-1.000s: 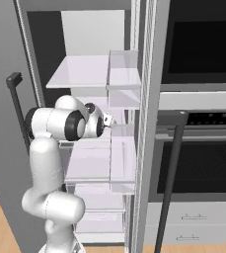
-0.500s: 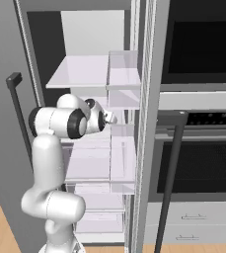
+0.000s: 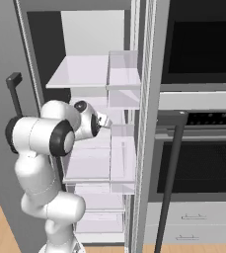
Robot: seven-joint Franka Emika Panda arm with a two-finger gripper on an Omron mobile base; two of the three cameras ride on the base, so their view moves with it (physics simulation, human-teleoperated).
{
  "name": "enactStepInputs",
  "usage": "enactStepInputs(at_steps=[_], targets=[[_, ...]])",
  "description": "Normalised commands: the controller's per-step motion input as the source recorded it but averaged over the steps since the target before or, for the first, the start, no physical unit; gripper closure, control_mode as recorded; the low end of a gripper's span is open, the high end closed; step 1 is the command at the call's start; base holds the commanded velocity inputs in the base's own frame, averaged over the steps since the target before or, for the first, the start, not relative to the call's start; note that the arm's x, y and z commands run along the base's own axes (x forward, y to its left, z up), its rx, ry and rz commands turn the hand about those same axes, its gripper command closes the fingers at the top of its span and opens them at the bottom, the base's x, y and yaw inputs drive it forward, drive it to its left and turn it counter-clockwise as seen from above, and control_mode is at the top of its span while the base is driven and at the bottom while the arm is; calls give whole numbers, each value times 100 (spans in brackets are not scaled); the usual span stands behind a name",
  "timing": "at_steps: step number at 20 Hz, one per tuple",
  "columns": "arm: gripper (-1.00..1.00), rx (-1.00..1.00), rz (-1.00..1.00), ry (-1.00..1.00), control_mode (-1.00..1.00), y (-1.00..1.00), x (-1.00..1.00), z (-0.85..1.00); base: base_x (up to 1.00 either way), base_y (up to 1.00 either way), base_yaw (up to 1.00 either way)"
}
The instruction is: Place one avocado and one chicken drumstick in each tupperware on the nearby counter, to pack two identical lunches.
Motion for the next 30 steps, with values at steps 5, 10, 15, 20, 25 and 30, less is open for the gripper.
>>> enactStepInputs(at_steps=[5,10,15,20,25,30], targets=[[100,0,0,-4,-100,5,-100,89,0,0,0],[100,0,0,1,-100,12,-100,82,0,0,0],[100,0,0,9,-100,0,-100,89,0,0,0],[100,0,0,26,-100,3,-100,58,0,0,0],[100,-1,5,21,-100,6,-100,25,0,0,0],[100,-1,15,12,-100,14,-100,23,0,0,0]])
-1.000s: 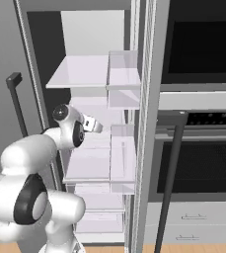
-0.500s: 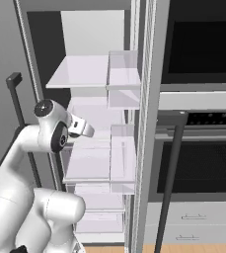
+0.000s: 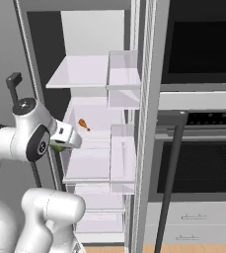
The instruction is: Place one avocado and one chicken drumstick in each tupperware on the nearby counter, to pack two identical lunches.
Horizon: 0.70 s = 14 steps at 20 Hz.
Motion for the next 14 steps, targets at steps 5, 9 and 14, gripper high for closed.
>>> enactStepInputs(at_steps=[5,9,14], targets=[[100,-1,19,14,-100,23,-100,28,0,0,0],[100,-1,15,11,100,12,-75,19,-25,0,4],[100,0,0,0,100,0,0,0,-99,-48,-8]])
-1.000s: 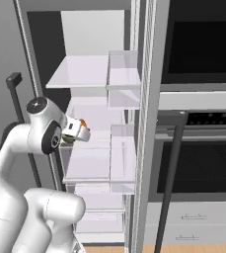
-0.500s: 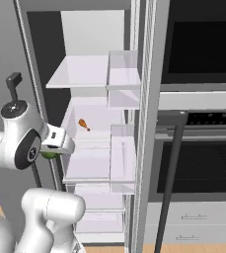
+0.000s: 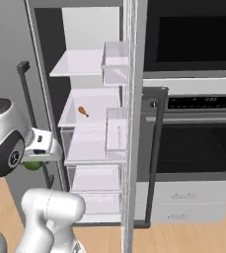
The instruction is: Place one avocado and one chicken drumstick in each tupperware on the nearby counter, to pack two identical lunches.
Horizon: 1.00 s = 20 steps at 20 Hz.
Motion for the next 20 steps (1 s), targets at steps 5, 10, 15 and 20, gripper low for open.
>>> enactStepInputs(at_steps=[5,10,15,20], targets=[[100,0,0,0,100,0,0,0,-76,-89,-26],[100,0,0,0,100,0,0,0,-28,-100,-26],[100,0,0,0,100,0,0,0,21,-100,-22],[100,0,0,0,100,0,0,0,100,-100,-9]])
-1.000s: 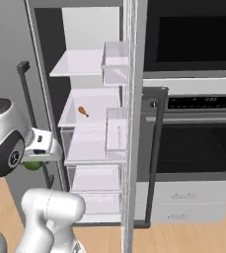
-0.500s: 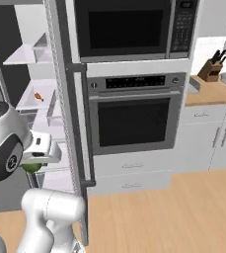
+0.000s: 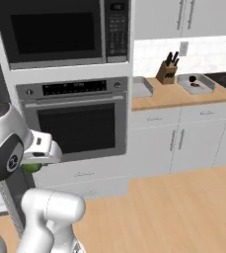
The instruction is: Place one avocado and one chicken drumstick in each tupperware on the nearby counter, to pack two identical lunches.
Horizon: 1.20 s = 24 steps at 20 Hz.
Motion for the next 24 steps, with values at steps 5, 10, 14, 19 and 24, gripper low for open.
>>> enactStepInputs(at_steps=[5,10,14,19,24], targets=[[100,0,0,0,100,0,0,0,100,-100,0],[100,0,0,0,100,0,0,0,100,-100,2],[100,0,0,0,100,0,0,0,100,-90,19],[100,0,0,0,100,0,0,0,100,-56,39],[100,0,0,0,100,0,0,0,100,-37,49]])
